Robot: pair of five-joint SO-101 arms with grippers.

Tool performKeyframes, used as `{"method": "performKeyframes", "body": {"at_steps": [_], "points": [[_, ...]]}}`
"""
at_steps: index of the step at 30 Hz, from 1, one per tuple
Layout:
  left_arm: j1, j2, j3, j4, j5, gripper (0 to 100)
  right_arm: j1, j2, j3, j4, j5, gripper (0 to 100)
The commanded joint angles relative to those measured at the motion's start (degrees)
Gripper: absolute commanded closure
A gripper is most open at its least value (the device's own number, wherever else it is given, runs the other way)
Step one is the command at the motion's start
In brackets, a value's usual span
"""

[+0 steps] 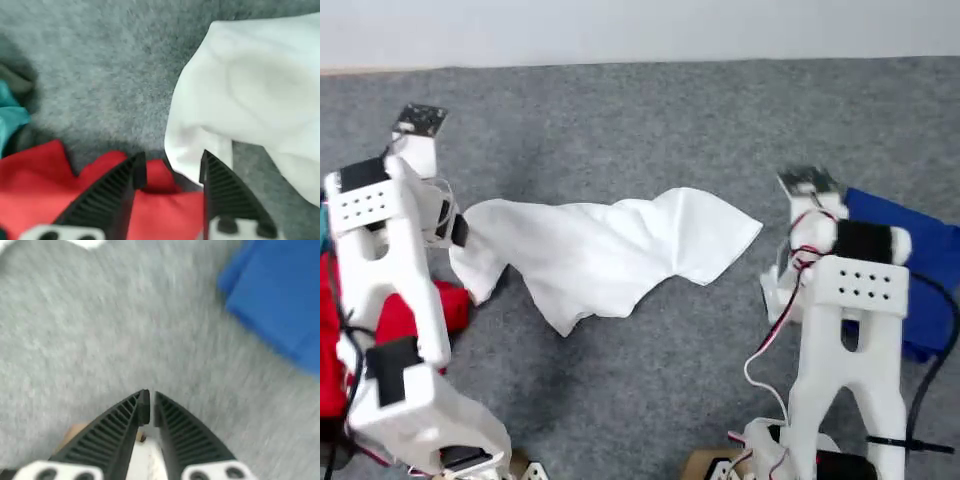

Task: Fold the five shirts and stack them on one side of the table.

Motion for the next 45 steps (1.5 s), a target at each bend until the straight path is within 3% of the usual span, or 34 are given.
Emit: {"method": "performKeyframes", "body": {"at_steps": [1,7,14,26,35,45], "points": [[2.8,-10.6,-2.8,4.7,-0.7,82,-4.8,-1.3,-6.7,-4.3,0.7,84.0],[8.8,-21.9,-2.7,10.9,-0.4,82,-10.9,5.2,-7.0,-11.2,1.1,80.8],[9.8,-22.8,0.7,12.1,0.7,82,-12.3,25.1,-13.9,-15.2,0.8,80.5],[11.3,-22.9,16.2,1.1,-0.4,82,-16.6,57.5,-48.3,0.3,3.5,80.5],[11.3,-22.9,18.5,-0.6,-0.4,82,-10.3,68.4,-68.3,1.2,0.4,80.5],[11.5,-22.9,18.6,-0.6,-0.4,82,-6.5,77.1,-74.5,0.0,0.4,80.5]]}}
